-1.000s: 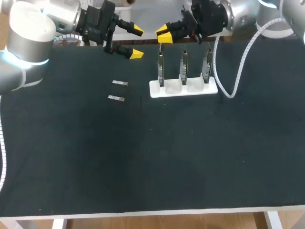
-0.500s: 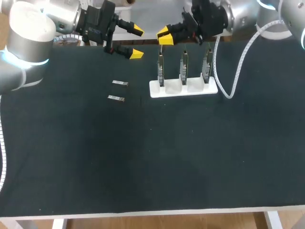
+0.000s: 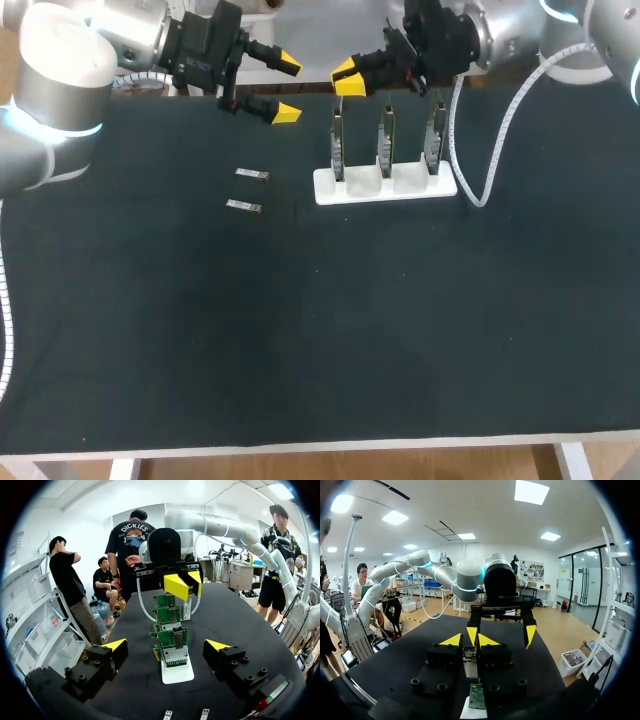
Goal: Pick up the optical module with the left hand, and insert it into the network port with the right hand.
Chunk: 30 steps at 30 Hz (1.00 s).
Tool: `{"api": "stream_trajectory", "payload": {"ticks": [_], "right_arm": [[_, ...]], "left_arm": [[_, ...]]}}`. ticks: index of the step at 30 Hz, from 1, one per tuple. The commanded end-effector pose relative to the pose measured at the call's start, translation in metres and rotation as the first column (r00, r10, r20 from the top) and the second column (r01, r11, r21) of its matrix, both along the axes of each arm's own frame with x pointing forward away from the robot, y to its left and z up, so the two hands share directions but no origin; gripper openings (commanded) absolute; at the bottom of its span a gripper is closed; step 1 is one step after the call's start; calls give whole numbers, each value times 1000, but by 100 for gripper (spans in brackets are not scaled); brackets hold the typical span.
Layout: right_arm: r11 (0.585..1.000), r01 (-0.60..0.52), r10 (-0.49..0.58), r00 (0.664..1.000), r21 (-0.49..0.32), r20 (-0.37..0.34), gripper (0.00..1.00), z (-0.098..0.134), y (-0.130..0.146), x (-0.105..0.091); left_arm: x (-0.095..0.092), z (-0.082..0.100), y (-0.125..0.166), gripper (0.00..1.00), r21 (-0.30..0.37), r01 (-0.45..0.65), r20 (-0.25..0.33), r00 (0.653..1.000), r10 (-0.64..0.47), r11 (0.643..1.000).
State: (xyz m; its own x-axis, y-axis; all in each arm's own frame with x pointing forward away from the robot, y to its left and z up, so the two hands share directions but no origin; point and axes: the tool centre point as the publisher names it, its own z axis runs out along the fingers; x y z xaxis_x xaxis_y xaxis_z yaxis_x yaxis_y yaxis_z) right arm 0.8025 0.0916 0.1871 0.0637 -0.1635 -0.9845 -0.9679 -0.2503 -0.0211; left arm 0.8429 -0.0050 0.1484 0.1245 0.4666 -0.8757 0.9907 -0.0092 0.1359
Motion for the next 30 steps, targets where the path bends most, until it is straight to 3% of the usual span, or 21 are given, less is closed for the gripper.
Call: {"api": "stream_trajectory", "payload": {"ticks": [1,30], "right_arm": [[1000,-19,19,1000,-4,-5,0,-1,2,9],[1000,-11,11,1000,-24,-20,0,-10,9,16]], "left_arm": [[1,0,0,100,2,3,1,1000,-3,1000],[1,0,0,100,2,3,1,1000,-3,1000]]}}
